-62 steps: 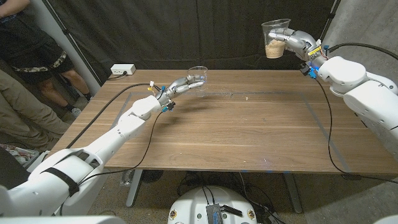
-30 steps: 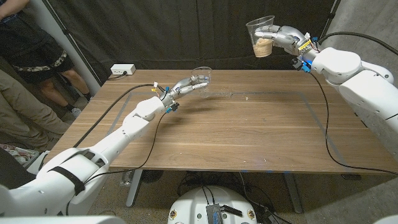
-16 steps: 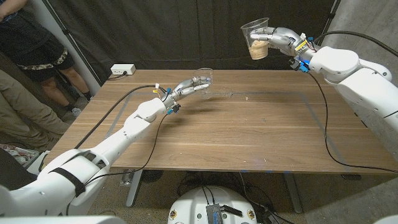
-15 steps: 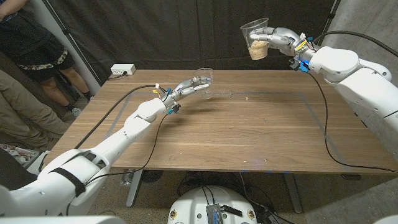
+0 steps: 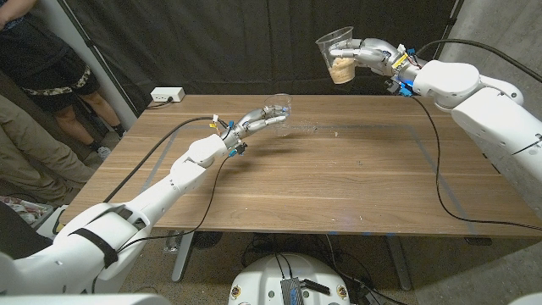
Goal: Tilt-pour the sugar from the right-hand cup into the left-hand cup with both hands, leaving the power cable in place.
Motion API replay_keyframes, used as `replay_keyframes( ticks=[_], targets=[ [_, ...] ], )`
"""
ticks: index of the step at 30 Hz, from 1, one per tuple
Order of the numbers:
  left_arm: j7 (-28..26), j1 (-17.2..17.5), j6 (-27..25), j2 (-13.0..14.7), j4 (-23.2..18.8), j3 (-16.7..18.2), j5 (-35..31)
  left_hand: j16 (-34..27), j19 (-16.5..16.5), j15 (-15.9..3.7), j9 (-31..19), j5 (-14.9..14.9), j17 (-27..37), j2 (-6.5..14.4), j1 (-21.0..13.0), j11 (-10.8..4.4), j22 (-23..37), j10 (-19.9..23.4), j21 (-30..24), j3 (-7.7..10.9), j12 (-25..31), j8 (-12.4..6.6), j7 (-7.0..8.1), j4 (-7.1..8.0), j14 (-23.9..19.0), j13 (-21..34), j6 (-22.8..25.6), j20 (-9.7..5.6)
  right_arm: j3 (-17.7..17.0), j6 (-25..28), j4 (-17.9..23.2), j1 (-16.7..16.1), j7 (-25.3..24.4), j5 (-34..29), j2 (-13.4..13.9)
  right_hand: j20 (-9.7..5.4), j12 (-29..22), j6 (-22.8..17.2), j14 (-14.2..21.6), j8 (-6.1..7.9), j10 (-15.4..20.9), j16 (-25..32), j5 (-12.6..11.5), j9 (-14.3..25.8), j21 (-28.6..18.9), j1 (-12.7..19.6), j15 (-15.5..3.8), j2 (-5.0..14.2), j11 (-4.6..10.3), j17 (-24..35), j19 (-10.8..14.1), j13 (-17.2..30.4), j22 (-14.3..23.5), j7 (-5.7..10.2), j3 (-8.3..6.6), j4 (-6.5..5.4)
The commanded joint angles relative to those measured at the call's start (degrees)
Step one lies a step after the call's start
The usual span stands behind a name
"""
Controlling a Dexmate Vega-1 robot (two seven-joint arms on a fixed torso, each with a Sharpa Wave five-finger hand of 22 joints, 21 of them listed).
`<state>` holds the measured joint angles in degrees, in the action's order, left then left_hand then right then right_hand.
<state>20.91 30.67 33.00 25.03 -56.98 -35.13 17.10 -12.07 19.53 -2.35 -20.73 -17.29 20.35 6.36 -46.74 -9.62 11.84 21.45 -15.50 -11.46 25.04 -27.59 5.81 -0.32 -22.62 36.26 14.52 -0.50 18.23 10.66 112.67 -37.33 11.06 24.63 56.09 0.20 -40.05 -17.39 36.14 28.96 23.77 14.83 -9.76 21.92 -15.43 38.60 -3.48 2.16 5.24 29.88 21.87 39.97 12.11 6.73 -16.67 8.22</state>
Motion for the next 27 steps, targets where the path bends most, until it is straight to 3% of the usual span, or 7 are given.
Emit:
replay_keyframes(
  ticks=[1, 27],
  targets=[
    [0.34, 0.47, 0.34, 0.07, -0.2, -0.04, 0.43, 0.05, 0.1, -7.49, 0.0, 0.13, 0.23, 0.53, -0.25, 0.0, 0.27, 0.78, -0.28, -0.4, 0.56, -0.44, 0.15, -0.11, -0.66, 0.05, 0.48, -0.32, 2.8, 1.37, -0.68, 3.08, 2.78, -1.9, -1.37, 0.47, -0.3, -0.4, 0.63, -0.07, 0.32, -0.08, -0.31, 0.28, 0.08, 0.18, -9.6, 0.53, 0.09, 0.29, -0.06, 0.09, 0.16, 0.15, 0.09, -0.2],
    [1.54, 0.57, 0.95, 0.31, -0.17, -0.14, 1.11, 0.11, 0.18, -7.43, 0.08, 0.38, 0.36, 0.73, -0.48, 0.05, 0.27, 0.71, -0.38, -0.65, 0.69, -0.52, 0.09, -0.03, -0.77, 0.01, 0.56, -0.45, 6.84, 5.39, 1.4, 6.42, 7.15, -8.02, -1.15, 0.64, -0.21, -0.85, 0.74, -0.2, 0.51, -0.14, -0.31, 0.35, 0.2, 0.34, -9.63, 0.56, 0.51, 0.51, -0.17, 0.25, 0.12, 0.43, 0.07, -0.11]
  ],
)
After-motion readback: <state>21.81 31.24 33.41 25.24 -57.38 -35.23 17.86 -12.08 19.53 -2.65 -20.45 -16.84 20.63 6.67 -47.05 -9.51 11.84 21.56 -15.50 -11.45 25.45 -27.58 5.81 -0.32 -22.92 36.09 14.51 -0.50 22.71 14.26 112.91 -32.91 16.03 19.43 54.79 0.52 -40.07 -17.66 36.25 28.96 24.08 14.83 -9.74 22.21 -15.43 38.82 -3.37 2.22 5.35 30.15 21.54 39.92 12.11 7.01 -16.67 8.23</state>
